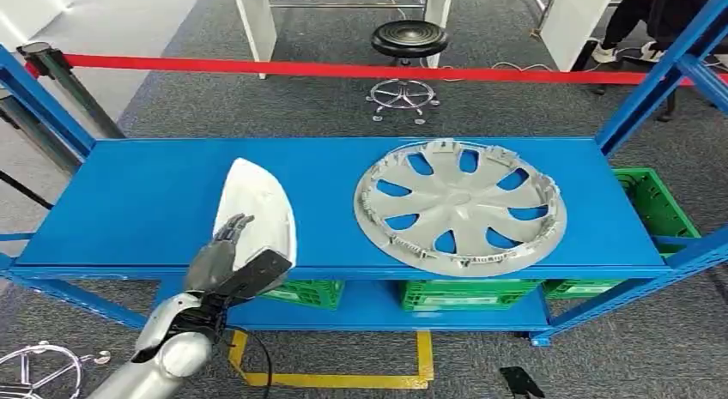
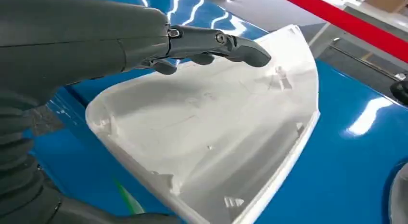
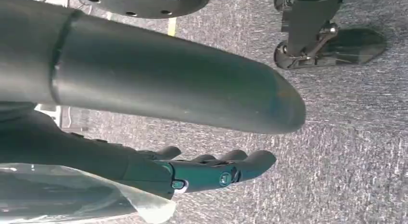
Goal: Take the parts from the cabinet and place them on the table.
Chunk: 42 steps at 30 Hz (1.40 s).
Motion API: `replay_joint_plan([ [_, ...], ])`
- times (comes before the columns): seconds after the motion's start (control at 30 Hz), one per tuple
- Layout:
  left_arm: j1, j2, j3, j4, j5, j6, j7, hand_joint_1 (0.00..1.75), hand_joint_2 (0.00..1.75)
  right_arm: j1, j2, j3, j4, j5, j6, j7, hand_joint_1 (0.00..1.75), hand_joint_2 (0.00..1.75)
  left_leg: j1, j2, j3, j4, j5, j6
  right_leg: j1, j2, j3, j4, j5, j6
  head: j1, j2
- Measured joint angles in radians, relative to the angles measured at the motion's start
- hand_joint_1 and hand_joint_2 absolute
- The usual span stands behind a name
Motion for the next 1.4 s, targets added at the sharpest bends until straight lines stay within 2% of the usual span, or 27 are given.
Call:
replay_joint_plan([
  [0.13, -0.007, -0.007, 0.0, 0.01, 0.004, -0.013, 0.0, 0.0, 1.75, -0.002, 0.0, 0.0, 0.0, 0.002, 0.001, 0.003, 0.0, 0.0, 0.0, 0.0, 0.0, 0.0, 0.0, 0.0, 0.0, 0.0, 0.0, 0.0, 0.0, 0.0, 0.0, 0.0],
  [0.17, -0.009, -0.011, 0.0, 0.012, 0.011, -0.018, -0.001, 0.28, 1.75, -0.003, 0.0, 0.0, 0.0, 0.002, 0.002, 0.003, 0.0, 0.0, 0.0, 0.0, 0.0, 0.0, 0.0, 0.0, 0.0, 0.0, 0.0, 0.0, 0.0, 0.0, 0.0, 0.0],
  [0.2, -0.01, -0.013, 0.0, 0.014, 0.015, -0.023, -0.001, 1.55, 1.75, -0.004, 0.0, 0.0, 0.0, 0.003, 0.002, 0.003, 0.0, 0.0, 0.0, 0.0, 0.0, 0.0, 0.0, 0.0, 0.0, 0.0, 0.0, 0.0, 0.0, 0.0, 0.0, 0.0],
  [0.23, -0.011, -0.016, 0.0, 0.017, 0.021, -0.027, -0.002, 1.75, 1.75, -0.005, 0.0, 0.0, 0.0, 0.003, 0.002, 0.003, 0.0, 0.0, 0.0, 0.0, 0.0, 0.0, 0.0, 0.0, 0.0, 0.0, 0.0, 0.0, 0.0, 0.0, 0.0, 0.0],
  [0.67, -0.013, -0.038, 0.0, 0.061, 0.031, -0.04, -0.005, 1.75, 1.75, -0.008, 0.0, 0.0, 0.0, 0.003, 0.005, 0.005, 0.0, 0.0, 0.0, 0.0, 0.0, 0.0, 0.0, 0.0, 0.0, 0.0, 0.0, 0.0, 0.0, 0.0, 0.0, 0.0],
  [1.07, -0.027, -0.039, 0.0, 0.067, 0.019, -0.006, -0.013, 1.75, 1.75, -0.008, 0.0, 0.0, 0.0, 0.001, 0.004, 0.002, 0.0, 0.0, 0.0, 0.0, 0.001, 0.0, 0.0, 0.0, 0.0, 0.0, 0.001, 0.0, 0.0, 0.0, 0.0, 0.0],
  [1.17, -0.031, -0.038, 0.003, 0.067, 0.018, 0.02, -0.017, 1.75, 1.75, -0.008, 0.0, 0.0, 0.0, 0.0, 0.002, 0.0, 0.0, 0.0, 0.0, 0.0, 0.001, 0.0, 0.0, 0.0, 0.0, 0.0, 0.001, 0.0, 0.0, 0.0, 0.0, 0.0],
  [1.33, -0.038, -0.036, 0.03, 0.041, -0.005, 0.139, -0.053, 1.75, 1.75, -0.006, 0.0, 0.0, 0.0, -0.007, -0.006, -0.009, 0.0, 0.0, 0.0, 0.0, 0.0, 0.0, 0.0, 0.0, 0.0, 0.0, 0.0, 0.0, 0.0, 0.0, 0.0, 0.0],
  [1.4, -0.043, -0.034, 0.042, 0.022, -0.01, 0.155, -0.055, 1.75, 1.75, -0.006, 0.0, 0.0, 0.0, -0.008, -0.008, -0.011, 0.0, 0.0, 0.0, 0.0, 0.0, 0.0, 0.0, 0.0, 0.0, 0.0, 0.0, 0.0, 0.0, 0.0, 0.0, 0.0],
])
